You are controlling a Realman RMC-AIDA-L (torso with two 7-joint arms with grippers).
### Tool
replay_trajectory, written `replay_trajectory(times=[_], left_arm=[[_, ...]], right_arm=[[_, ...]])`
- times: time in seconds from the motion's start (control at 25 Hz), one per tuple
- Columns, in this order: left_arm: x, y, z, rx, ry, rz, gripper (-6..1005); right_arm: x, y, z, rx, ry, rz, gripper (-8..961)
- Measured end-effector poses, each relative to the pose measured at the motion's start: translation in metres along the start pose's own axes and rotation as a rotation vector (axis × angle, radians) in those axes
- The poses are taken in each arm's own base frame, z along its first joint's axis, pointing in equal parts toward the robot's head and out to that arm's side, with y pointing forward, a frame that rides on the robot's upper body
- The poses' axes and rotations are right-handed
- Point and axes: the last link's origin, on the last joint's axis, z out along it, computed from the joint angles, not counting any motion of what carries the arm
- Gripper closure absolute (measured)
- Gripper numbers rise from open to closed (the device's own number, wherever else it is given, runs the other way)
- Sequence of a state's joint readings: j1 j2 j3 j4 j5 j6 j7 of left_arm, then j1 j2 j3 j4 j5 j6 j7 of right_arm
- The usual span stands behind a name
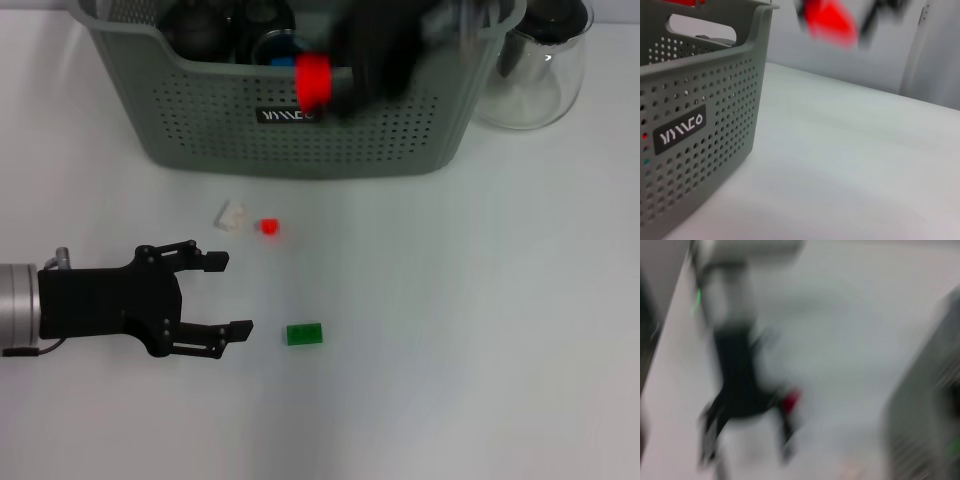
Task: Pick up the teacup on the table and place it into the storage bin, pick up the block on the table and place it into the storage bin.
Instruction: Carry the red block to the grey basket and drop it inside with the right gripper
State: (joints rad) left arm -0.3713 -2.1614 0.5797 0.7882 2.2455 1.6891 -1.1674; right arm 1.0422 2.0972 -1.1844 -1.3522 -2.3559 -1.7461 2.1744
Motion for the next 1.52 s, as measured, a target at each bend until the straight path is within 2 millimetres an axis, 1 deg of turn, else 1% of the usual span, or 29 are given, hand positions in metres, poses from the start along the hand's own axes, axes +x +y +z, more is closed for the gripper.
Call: replay_trajectory(times=[0.08,0.16,0.2,0.24,0.28,0.36,0.44,0.6,0.72,0.92,1.12,1.36,1.52], left_arm=[[0.0,0.0,0.0,0.0,0.0,0.001,80],[0.001,0.0,0.0,-0.001,0.001,0.001,80],[0.001,-0.001,0.0,-0.001,0.0,0.0,80],[0.001,-0.001,0.0,-0.001,0.001,0.0,79],[0.001,-0.001,0.0,-0.001,0.001,-0.001,79],[0.002,-0.001,0.001,-0.002,0.002,0.0,79],[0.002,-0.001,0.001,-0.001,0.005,0.001,79],[0.004,-0.001,0.002,0.0,0.012,0.002,80],[0.004,-0.002,0.002,0.0,0.013,0.003,80],[0.004,-0.003,0.001,0.007,0.011,0.004,80],[0.005,-0.004,0.001,0.008,0.011,0.008,80],[0.005,-0.004,0.002,0.008,0.011,0.011,80],[0.004,-0.003,0.003,0.006,0.013,0.007,80]], right_arm=[[-0.016,-0.016,-0.024,0.068,-0.098,0.05,436],[-0.025,-0.032,-0.039,0.136,-0.184,0.103,436],[-0.029,-0.041,-0.044,0.174,-0.222,0.133,436],[-0.032,-0.056,-0.044,0.229,-0.262,0.181,436],[-0.032,-0.056,-0.044,0.229,-0.262,0.181,436],[-0.032,-0.068,-0.036,0.265,-0.267,0.212,436],[-0.03,-0.08,-0.023,0.298,-0.253,0.235,436],[-0.019,-0.097,0.01,0.371,-0.202,0.257,436],[-0.008,-0.103,0.038,0.407,-0.161,0.266,436],[0.009,-0.106,0.073,0.461,-0.127,0.268,437],[0.022,-0.105,0.093,0.495,-0.086,0.261,436],[0.032,-0.102,0.103,0.504,-0.051,0.245,436],[0.035,-0.1,0.107,0.503,-0.039,0.241,437]])
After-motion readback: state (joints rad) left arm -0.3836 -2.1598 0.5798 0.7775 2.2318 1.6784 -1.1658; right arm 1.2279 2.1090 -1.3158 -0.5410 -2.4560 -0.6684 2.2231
